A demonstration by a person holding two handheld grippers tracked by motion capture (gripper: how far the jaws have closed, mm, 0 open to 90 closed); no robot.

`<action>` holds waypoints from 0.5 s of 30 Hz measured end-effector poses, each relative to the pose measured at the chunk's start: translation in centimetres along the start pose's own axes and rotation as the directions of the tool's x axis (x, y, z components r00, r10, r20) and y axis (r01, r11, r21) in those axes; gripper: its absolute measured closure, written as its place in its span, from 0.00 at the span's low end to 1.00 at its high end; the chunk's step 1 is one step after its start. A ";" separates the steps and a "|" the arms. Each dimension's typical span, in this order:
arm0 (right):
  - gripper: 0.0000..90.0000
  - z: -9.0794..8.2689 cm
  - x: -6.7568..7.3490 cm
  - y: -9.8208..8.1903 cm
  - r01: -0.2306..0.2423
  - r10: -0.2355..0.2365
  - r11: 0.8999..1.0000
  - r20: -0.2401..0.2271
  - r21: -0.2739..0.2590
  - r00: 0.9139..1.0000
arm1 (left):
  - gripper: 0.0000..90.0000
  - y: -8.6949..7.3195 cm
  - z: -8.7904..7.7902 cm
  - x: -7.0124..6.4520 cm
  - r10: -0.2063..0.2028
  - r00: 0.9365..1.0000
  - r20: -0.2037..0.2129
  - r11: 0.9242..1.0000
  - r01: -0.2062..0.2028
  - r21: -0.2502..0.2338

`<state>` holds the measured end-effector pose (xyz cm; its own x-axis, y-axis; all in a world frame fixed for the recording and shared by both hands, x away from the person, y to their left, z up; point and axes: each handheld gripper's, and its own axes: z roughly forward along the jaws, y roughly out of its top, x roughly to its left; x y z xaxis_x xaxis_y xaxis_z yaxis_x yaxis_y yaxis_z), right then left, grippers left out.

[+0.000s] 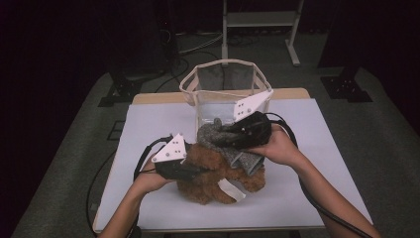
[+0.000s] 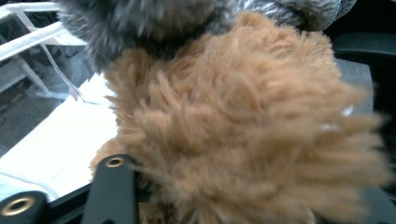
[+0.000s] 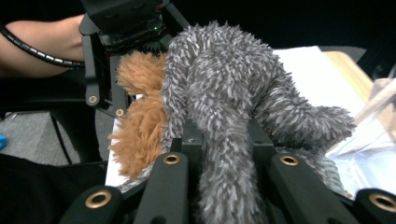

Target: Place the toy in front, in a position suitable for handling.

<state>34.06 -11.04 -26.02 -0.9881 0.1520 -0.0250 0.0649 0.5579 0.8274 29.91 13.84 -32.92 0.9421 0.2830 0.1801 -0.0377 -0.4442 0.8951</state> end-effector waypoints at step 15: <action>0.83 -2.7 0.3 -5.3 -0.095 0.095 0.995 -0.013 -0.028 0.995 | 0.49 -0.7 -0.8 0.4 -0.045 0.999 0.012 0.998 0.045 -0.043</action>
<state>33.00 -16.13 -28.91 -0.9792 0.1935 0.0607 0.1545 0.5183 0.8411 30.02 14.95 -33.12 0.9466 0.2926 0.1351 -0.0094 -0.3941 0.9190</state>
